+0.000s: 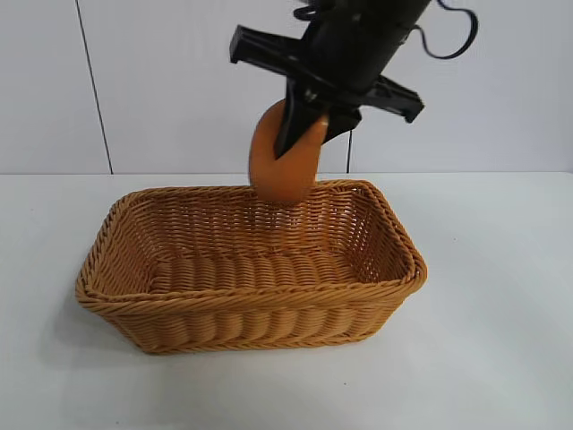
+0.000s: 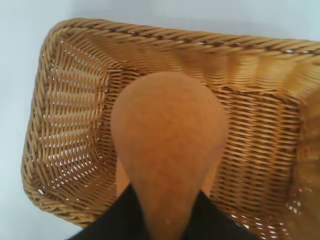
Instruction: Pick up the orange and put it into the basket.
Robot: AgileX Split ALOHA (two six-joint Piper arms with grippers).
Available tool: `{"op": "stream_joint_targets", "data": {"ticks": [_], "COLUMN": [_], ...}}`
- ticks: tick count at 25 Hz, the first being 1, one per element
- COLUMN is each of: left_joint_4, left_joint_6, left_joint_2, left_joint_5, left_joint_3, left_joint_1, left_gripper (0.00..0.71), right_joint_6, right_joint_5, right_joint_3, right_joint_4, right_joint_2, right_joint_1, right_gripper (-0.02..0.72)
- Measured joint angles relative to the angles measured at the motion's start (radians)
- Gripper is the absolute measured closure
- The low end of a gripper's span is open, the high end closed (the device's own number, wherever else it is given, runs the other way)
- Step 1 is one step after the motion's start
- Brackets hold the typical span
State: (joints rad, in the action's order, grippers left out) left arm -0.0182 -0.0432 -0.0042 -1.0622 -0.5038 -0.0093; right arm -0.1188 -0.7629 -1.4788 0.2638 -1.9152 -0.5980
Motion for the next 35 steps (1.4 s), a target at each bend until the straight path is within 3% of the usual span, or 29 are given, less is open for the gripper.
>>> {"op": "stream_joint_targets", "data": {"ticks": [7,10,13,17,20,25,28,35], "left_joint_4": [0.0,0.0,0.0,0.0,0.0,0.0,0.0,0.0], "left_joint_6": [0.001,0.001,0.001,0.001,0.001,0.001,0.001,0.001], "left_joint_2": [0.0,0.0,0.0,0.0,0.0,0.0,0.0,0.0], "left_joint_5": [0.0,0.0,0.0,0.0,0.0,0.0,0.002,0.001], "left_joint_3": [0.0,0.0,0.0,0.0,0.0,0.0,0.0,0.0], "left_joint_1": [0.0,0.0,0.0,0.0,0.0,0.0,0.0,0.0], "left_gripper": [0.046,0.046,0.046,0.046,0.046,0.046,0.046,0.046], "right_joint_6": [-0.006,-0.004,-0.002,0.008,-0.004,-0.027,-0.029,-0.029], "right_joint_5": [0.141,0.156,0.162,0.148,0.065,-0.275,-0.408,-0.44], "right_joint_3": [0.0,0.001,0.001,0.001,-0.026,-0.204,-0.323,-0.392], "right_joint_4": [0.023,0.023,0.024,-0.003,-0.047,-0.155,-0.216,-0.251], "right_joint_2": [-0.178,-0.224,-0.222,-0.194,-0.149,-0.121,-0.12,-0.119], "right_joint_1": [-0.039,-0.04,-0.04,-0.04,-0.038,-0.012,0.01,0.157], "right_gripper": [0.65,0.633,0.496,0.164,0.074,0.053,0.052,0.052]}}
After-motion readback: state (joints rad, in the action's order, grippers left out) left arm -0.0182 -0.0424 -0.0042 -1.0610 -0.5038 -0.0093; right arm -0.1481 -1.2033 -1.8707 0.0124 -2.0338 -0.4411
